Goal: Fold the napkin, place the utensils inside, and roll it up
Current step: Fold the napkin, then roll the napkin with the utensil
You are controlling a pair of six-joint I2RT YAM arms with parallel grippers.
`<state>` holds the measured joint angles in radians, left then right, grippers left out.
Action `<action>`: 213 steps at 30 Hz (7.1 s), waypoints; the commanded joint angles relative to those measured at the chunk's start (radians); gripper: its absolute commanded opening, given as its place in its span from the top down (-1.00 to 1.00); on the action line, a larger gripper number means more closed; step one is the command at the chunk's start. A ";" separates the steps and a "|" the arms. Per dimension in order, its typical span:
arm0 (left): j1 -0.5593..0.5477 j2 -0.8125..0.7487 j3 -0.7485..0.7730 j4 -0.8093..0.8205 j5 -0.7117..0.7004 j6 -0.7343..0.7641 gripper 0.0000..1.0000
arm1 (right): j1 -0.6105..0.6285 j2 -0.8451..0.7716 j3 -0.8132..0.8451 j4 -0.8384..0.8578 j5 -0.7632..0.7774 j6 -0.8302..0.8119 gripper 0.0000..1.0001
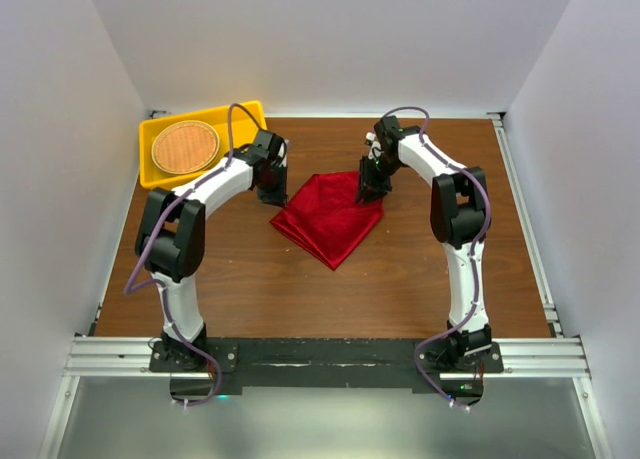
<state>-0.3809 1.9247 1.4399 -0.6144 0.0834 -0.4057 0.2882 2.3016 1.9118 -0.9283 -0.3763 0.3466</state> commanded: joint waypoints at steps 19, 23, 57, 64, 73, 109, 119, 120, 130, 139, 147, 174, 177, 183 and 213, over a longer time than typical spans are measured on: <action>0.004 -0.173 -0.041 0.035 0.088 -0.008 1.00 | -0.006 -0.074 -0.106 -0.035 0.030 -0.060 0.42; 0.004 -0.196 -0.065 0.057 0.088 -0.012 1.00 | -0.011 -0.113 -0.137 -0.034 0.050 -0.063 0.43; 0.020 -0.162 -0.093 0.018 -0.010 0.079 0.10 | -0.023 -0.257 -0.191 -0.044 0.048 -0.054 0.47; 0.019 -0.178 -0.088 0.103 0.209 -0.027 0.29 | 0.020 -0.176 -0.140 -0.017 -0.024 -0.015 0.42; 0.010 -0.080 -0.147 0.232 0.352 -0.097 0.49 | 0.032 -0.172 -0.238 0.032 0.000 -0.024 0.51; 0.235 -0.489 -0.585 0.511 0.445 -0.182 -0.66 | 0.345 -0.493 -0.382 0.247 0.143 -0.156 -0.50; 0.277 -0.328 -0.670 0.748 0.613 -0.133 -0.62 | 0.371 -0.491 -0.399 0.220 0.148 -0.132 -0.50; 0.277 -0.320 -0.680 0.752 0.604 -0.131 -0.62 | 0.370 -0.493 -0.405 0.229 0.146 -0.129 -0.50; 0.277 -0.346 -0.690 0.668 0.488 -0.134 -0.50 | 0.463 -0.439 -0.447 0.391 0.293 -0.149 -0.46; 0.277 -0.541 -0.702 0.478 0.291 -0.340 -0.45 | 0.629 -0.300 -0.341 0.390 0.596 -0.282 -0.47; 0.278 -0.613 -0.759 0.473 0.282 -0.352 -0.44 | 0.648 -0.234 -0.339 0.436 0.616 -0.340 -0.47; 0.261 -0.527 -0.871 0.656 0.484 -0.499 -0.62 | 0.542 -0.139 -0.435 0.474 0.249 -0.297 0.98; 0.229 -0.458 -0.859 0.719 0.493 -0.585 -0.63 | 0.520 -0.130 -0.424 0.467 0.172 -0.302 1.00; 0.188 -0.372 -0.829 0.783 0.444 -0.694 -0.65 | 0.477 -0.151 -0.441 0.491 0.034 -0.291 1.00; 0.116 -0.207 -0.796 0.792 0.150 -0.696 -0.41 | 0.416 -0.149 -0.402 0.503 -0.157 -0.301 1.00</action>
<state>-0.2546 1.6588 0.6579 0.2436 0.3645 -1.2003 0.7078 2.1273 1.4975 -0.3965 -0.4828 0.0563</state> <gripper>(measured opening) 0.704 0.029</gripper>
